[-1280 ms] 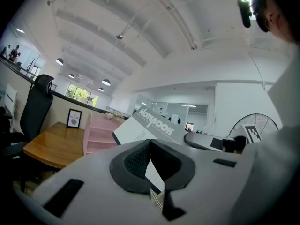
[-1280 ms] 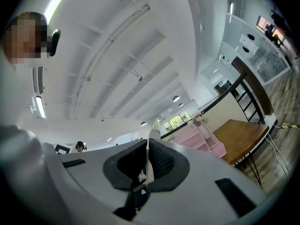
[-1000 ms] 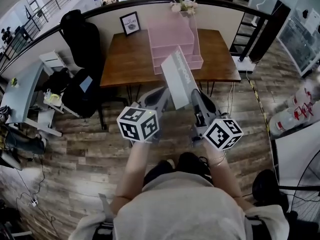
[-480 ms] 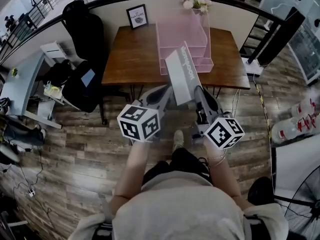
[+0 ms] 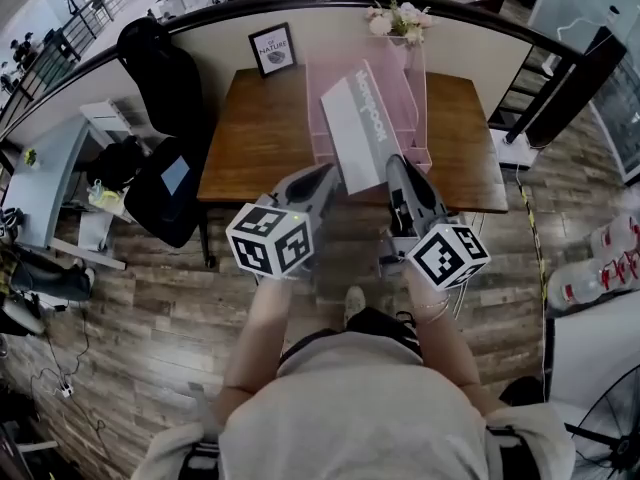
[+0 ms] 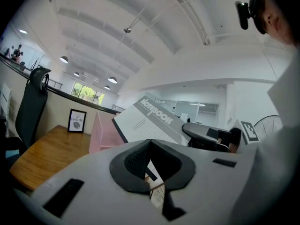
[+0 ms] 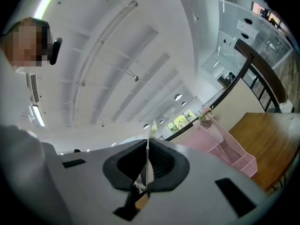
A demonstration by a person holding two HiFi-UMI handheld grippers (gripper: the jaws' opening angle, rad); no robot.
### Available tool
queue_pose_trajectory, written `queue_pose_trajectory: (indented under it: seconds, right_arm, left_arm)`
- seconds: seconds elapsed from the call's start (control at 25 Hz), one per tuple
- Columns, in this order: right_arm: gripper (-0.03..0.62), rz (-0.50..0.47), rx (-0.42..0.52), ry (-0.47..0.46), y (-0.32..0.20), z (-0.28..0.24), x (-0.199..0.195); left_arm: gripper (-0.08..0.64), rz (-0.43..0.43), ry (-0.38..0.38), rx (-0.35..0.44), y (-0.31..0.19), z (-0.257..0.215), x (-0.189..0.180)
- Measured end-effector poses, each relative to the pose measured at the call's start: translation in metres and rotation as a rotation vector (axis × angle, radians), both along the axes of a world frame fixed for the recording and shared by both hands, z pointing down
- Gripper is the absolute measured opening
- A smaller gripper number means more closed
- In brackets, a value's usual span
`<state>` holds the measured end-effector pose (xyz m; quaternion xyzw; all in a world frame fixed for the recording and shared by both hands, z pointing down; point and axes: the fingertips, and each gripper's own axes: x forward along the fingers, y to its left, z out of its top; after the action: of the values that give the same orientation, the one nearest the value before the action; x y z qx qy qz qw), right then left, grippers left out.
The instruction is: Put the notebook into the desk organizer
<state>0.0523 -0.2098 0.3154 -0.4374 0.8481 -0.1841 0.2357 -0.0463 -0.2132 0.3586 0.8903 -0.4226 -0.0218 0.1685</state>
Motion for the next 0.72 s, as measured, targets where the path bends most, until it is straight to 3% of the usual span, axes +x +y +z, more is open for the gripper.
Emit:
queue_pose_trajectory:
  seconds: [0.32,0.72]
  right_arm:
    - [0.02,-0.022,-0.006,-0.02,-0.076,-0.002,0.011]
    - [0.02,-0.066,-0.052,-0.043,-0.125,0.009,0.021]
  left_arm:
    - [0.011,-0.04,0.0,0.011,-0.067,-0.004,0.01]
    - [0.011,-0.098,-0.019,-0.006,-0.113,-0.001,0.018]
